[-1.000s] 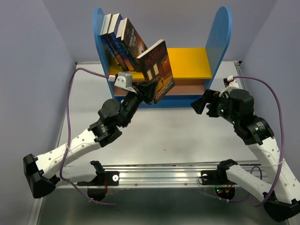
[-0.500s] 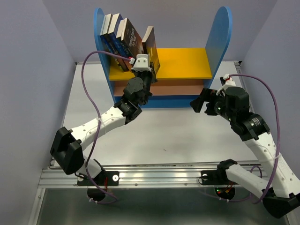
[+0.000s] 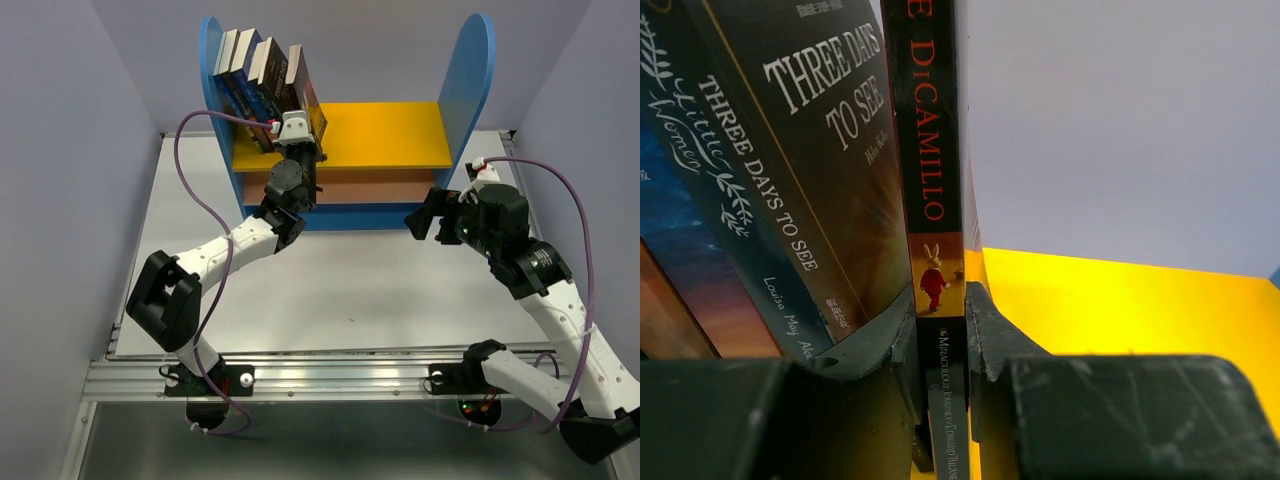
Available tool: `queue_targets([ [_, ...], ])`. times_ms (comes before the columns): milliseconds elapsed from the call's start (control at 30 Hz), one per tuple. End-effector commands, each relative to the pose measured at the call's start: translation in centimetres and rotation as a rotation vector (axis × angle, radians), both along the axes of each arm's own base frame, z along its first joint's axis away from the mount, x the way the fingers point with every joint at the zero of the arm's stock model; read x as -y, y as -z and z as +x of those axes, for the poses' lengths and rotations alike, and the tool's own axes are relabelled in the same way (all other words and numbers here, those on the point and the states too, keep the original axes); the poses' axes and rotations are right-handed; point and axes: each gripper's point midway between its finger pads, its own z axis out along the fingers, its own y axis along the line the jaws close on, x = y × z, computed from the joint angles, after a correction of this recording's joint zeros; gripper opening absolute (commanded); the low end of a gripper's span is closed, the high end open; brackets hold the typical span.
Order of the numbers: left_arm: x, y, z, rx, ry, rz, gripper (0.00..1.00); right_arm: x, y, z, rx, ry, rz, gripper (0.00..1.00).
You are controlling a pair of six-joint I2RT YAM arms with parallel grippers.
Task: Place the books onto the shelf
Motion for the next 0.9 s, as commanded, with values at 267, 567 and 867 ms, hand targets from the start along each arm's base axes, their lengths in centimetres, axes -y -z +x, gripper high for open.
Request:
queue_targets([
  [267, -5.1, -2.7, 1.2, 0.092, -0.156, -0.099, 0.00, 0.6, -1.2, 0.5, 0.087, 0.011, -0.036, 1.00],
  [567, -7.2, -2.4, 2.0, 0.070, -0.206, -0.103, 0.00, 0.9, -0.8, 0.4, 0.083, 0.022, -0.045, 1.00],
  [867, -7.1, -2.0, 1.5, 0.049, -0.157, -0.109, 0.45, 0.8, -0.9, 0.3, 0.085, 0.016, -0.036, 1.00],
])
